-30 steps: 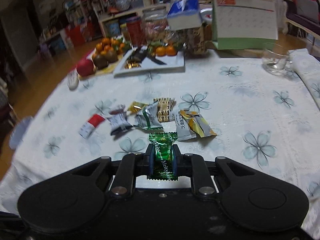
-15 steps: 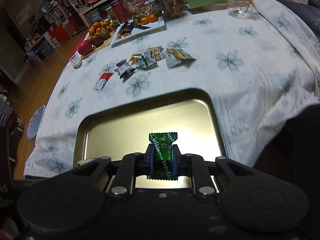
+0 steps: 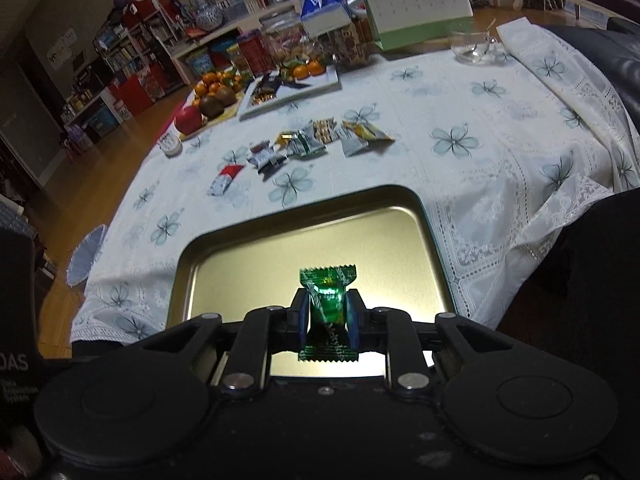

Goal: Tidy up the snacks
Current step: 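Carry both snacks over the gold tray and open both tools to drop them, then withdraw both tools from the tray back toward the snack pile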

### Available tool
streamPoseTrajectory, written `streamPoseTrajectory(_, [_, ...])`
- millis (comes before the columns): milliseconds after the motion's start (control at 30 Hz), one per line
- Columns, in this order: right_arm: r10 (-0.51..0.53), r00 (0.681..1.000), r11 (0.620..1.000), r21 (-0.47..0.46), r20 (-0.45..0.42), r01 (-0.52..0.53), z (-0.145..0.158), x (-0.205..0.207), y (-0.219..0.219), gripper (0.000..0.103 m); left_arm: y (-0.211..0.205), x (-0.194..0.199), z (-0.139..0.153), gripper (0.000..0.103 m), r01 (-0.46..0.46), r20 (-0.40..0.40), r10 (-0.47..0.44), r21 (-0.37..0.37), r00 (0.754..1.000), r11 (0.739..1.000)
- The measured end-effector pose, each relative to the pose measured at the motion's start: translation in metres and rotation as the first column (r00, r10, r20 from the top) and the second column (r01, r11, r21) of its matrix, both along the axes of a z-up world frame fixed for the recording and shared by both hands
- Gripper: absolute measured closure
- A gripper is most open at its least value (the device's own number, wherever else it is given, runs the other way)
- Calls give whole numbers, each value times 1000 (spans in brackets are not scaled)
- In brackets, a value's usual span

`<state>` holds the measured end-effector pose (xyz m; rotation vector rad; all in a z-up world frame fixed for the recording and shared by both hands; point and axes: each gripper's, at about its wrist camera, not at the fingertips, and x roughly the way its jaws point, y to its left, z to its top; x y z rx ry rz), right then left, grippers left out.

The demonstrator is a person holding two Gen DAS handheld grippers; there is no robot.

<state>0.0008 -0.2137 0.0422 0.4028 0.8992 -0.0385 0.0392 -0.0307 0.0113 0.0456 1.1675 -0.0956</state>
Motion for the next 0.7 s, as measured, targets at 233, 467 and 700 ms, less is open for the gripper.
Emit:
streamPoseTrajectory(233, [32, 999, 999, -7, -20, -32, 4, -7, 3, 78, 4, -8, 0, 59, -15, -6, 15, 8, 1000, 1000])
streamPoseTrajectory(467, [76, 994, 997, -23, -73, -78, -4, -9, 13, 75, 7, -13, 0, 59, -26, -2, 26, 18, 1000, 999])
streamPoseTrajectory(700, [85, 991, 996, -24, -105, -88, -9, -7, 15, 72, 9, -13, -3, 59, -22, -20, 22, 17, 1000, 1000])
